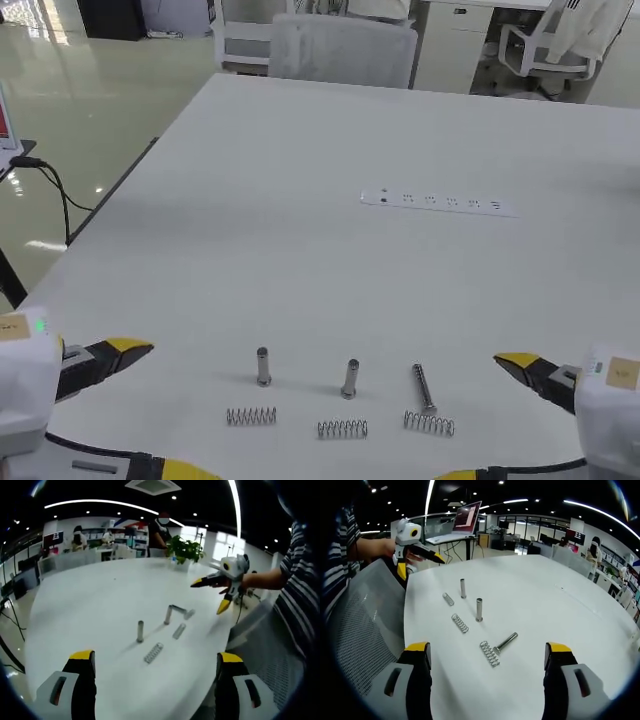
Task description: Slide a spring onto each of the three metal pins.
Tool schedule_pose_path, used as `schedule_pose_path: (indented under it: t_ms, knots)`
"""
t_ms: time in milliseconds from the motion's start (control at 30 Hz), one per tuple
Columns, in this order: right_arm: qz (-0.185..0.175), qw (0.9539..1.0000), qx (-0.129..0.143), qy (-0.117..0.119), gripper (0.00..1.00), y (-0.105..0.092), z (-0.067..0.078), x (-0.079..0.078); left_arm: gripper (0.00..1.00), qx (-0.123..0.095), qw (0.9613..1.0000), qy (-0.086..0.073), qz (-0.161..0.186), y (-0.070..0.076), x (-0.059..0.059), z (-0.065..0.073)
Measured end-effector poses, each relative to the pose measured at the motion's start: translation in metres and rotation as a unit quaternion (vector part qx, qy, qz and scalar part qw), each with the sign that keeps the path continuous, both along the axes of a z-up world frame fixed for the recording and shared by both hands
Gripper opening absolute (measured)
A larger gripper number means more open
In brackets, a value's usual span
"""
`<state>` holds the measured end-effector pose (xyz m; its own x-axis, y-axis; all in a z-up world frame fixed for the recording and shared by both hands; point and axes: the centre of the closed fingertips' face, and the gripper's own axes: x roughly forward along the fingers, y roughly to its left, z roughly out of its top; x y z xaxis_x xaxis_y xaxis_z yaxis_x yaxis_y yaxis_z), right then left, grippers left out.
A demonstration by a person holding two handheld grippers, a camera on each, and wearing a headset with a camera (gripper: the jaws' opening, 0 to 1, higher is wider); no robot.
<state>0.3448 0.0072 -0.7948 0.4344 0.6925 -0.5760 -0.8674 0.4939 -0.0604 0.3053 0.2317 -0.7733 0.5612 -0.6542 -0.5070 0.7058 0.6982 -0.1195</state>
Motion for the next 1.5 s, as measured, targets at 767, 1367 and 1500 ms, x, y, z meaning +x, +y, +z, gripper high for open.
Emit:
schedule_pose_path:
  t_ms: [767, 1367, 1500]
  knots:
    - [-0.060, 0.9925, 0.021, 0.105, 0.47, 0.014, -0.005, 0.038, 0.98, 0.005, 1.0000, 0.002, -0.004, 0.001, 0.001, 0.001]
    - [-0.129, 0.9723, 0.005, 0.194, 0.21, 0.015, -0.039, 0.064, 0.98, 0.005, 0.9999, 0.007, -0.005, 0.000, -0.001, -0.001]
    - [-0.142, 0.9672, -0.013, 0.210, 0.17, 0.015, -0.050, 0.067, 0.98, 0.007, 0.9999, 0.006, -0.006, 0.001, -0.001, 0.000]
